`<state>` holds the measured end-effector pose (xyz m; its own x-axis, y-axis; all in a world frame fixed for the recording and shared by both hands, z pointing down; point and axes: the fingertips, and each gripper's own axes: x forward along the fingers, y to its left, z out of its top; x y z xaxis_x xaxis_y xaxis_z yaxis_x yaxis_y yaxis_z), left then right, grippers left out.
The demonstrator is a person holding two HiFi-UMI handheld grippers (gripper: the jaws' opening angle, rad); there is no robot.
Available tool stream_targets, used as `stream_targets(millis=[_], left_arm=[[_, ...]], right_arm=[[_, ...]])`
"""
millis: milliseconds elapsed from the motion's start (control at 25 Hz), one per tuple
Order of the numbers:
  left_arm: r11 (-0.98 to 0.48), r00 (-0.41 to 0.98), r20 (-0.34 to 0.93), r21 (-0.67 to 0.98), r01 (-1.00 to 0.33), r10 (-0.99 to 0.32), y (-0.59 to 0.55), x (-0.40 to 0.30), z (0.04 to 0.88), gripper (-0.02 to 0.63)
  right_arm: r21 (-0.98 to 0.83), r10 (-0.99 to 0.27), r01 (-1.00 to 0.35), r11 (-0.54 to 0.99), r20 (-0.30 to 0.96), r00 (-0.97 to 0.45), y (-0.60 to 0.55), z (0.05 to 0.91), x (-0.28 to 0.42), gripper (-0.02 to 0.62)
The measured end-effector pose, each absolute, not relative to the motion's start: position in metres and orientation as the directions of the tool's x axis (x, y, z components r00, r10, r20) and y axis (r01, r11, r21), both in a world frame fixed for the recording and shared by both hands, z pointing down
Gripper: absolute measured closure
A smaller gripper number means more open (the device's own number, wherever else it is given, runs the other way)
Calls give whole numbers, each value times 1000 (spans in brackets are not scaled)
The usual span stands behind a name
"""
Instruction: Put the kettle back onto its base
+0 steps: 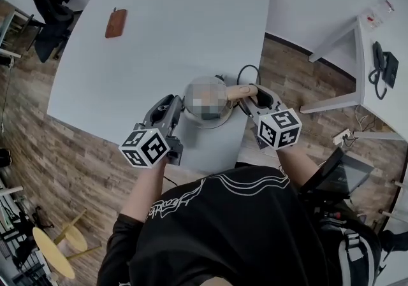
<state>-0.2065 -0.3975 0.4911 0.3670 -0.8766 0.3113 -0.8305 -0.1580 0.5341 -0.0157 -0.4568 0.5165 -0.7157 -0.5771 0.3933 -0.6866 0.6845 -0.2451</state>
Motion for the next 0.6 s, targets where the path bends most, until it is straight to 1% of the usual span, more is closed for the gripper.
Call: stream_targets(millis=[360, 400, 520, 600], left_arm=[[-147, 372, 310, 563, -813, -875, -400, -207, 494, 514], [-139, 366, 313, 563, -814, -876, -400, -209, 495, 502], [-106, 332, 316, 562, -820, -889, -397, -217, 498, 433], [-86, 314, 318, 566, -820, -895, -393, -221, 499, 402]], right_arm=[[-259, -577, -688, 678, 392, -716, -457, 518, -15, 448], [-249, -575, -687, 682, 398, -715, -456, 518, -15, 448], [-212, -592, -704, 677, 410, -693, -455, 517, -11, 441], [-204, -609, -718, 666, 407, -681, -452, 517, -7, 433]])
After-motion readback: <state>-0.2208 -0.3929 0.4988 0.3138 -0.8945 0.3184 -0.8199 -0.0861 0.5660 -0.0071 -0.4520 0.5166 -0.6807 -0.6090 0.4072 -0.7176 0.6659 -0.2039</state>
